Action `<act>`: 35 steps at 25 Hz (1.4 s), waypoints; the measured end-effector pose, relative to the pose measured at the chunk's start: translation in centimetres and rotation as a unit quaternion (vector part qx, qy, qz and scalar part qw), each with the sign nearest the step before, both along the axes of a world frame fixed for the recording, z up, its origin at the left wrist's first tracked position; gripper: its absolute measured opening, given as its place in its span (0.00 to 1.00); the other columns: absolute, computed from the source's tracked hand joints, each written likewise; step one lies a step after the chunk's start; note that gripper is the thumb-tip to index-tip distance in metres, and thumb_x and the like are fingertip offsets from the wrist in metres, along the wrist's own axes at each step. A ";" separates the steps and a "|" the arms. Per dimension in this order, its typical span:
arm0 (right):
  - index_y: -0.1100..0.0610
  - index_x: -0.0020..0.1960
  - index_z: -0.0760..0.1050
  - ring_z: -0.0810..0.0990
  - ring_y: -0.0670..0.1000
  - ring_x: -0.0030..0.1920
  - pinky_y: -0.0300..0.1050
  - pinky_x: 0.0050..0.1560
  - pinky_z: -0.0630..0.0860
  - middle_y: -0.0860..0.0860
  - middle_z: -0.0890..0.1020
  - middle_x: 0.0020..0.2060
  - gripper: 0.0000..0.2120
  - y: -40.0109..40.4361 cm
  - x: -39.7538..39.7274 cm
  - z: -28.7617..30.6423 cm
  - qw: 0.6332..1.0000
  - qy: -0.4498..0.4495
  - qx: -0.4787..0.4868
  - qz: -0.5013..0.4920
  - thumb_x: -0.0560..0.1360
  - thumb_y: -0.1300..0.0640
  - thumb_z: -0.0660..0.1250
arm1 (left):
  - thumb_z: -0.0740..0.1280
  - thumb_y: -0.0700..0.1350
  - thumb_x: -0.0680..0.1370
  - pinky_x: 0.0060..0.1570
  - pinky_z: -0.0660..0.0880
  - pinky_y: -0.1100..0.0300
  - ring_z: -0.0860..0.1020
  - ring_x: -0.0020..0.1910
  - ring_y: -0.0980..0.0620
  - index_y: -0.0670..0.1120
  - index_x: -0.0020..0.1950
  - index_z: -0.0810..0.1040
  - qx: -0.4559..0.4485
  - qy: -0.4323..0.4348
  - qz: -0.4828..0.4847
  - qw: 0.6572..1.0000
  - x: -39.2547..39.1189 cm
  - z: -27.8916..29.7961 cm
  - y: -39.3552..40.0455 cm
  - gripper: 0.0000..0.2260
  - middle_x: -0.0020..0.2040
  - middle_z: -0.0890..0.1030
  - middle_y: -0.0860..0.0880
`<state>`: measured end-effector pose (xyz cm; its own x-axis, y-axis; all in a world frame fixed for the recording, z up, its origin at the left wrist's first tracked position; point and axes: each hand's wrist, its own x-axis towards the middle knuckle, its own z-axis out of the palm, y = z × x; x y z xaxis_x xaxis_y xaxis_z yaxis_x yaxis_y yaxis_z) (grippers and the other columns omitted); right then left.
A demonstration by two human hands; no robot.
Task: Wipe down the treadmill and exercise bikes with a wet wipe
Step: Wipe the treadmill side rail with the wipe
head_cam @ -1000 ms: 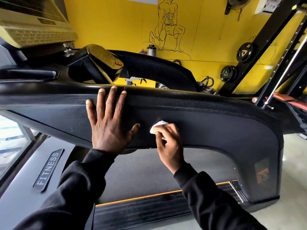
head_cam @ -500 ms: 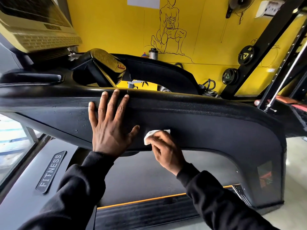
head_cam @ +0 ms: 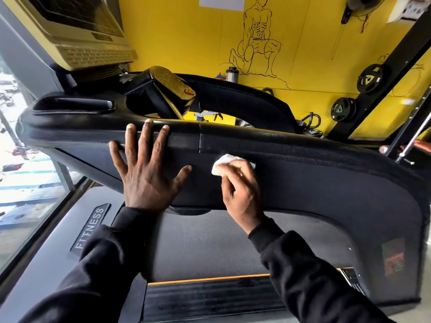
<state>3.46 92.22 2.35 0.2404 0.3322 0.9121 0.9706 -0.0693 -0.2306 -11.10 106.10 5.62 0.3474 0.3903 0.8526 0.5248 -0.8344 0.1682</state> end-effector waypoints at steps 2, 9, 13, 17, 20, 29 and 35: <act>0.61 0.53 0.81 0.77 0.53 0.51 0.44 0.55 0.75 0.54 0.76 0.50 0.12 0.4 -0.8 -0.6 0.999 -0.026 -0.026 0.020 0.75 0.70 0.63 | 0.63 0.67 0.72 0.73 0.41 0.37 0.52 0.78 0.40 0.50 0.78 0.62 0.001 -0.002 0.001 1.000 0.0 -0.2 0.1 0.39 0.79 0.59 0.44; 0.62 0.55 0.81 0.76 0.52 0.54 0.41 0.59 0.73 0.53 0.75 0.50 0.14 0.9 -1.1 0.8 0.999 -0.025 0.001 0.020 0.73 0.72 0.66 | 0.61 0.68 0.74 0.73 0.37 0.40 0.49 0.79 0.41 0.50 0.78 0.62 -0.008 -0.009 -0.007 1.000 0.1 -0.1 0.1 0.37 0.79 0.58 0.45; 0.62 0.56 0.81 0.76 0.49 0.56 0.38 0.63 0.71 0.51 0.75 0.52 0.17 0.7 -2.2 -1.4 0.984 -0.120 -0.090 0.095 0.71 0.74 0.68 | 0.61 0.68 0.74 0.74 0.38 0.41 0.50 0.79 0.41 0.50 0.78 0.63 -0.002 -0.012 -0.017 1.000 -0.2 -0.1 0.3 0.36 0.79 0.59 0.45; 0.61 0.57 0.81 0.76 0.50 0.53 0.41 0.59 0.72 0.54 0.78 0.50 0.15 2.2 -2.0 1.9 0.999 -0.040 -0.003 0.034 0.72 0.72 0.67 | 0.64 0.65 0.73 0.73 0.46 0.37 0.53 0.78 0.40 0.51 0.76 0.66 -0.001 -0.048 -0.014 0.999 -0.9 -0.5 0.5 0.35 0.79 0.60 0.45; 0.63 0.56 0.81 0.76 0.50 0.56 0.40 0.63 0.71 0.53 0.78 0.51 0.15 2.1 -2.7 -0.1 0.986 -0.117 -0.069 0.096 0.72 0.74 0.67 | 0.63 0.66 0.74 0.73 0.45 0.34 0.53 0.78 0.40 0.52 0.76 0.66 -0.028 -0.067 0.009 0.997 -1.7 -0.5 1.4 0.34 0.79 0.59 0.46; 0.61 0.60 0.79 0.77 0.51 0.58 0.42 0.64 0.71 0.53 0.78 0.54 0.17 3.0 -4.3 -3.1 0.969 -0.120 -0.161 0.146 0.73 0.73 0.67 | 0.62 0.67 0.74 0.72 0.45 0.33 0.52 0.78 0.41 0.54 0.77 0.64 -0.015 -0.044 0.017 0.999 -3.0 -0.9 2.9 0.34 0.79 0.59 0.47; 0.62 0.58 0.80 0.78 0.52 0.58 0.44 0.63 0.72 0.54 0.79 0.53 0.14 4.0 -4.9 -2.5 0.977 -0.072 -0.145 0.142 0.75 0.71 0.65 | 0.66 0.72 0.68 0.72 0.46 0.33 0.52 0.79 0.39 0.51 0.76 0.65 -0.001 -0.045 0.010 0.999 -3.1 -1.3 3.2 0.42 0.79 0.59 0.45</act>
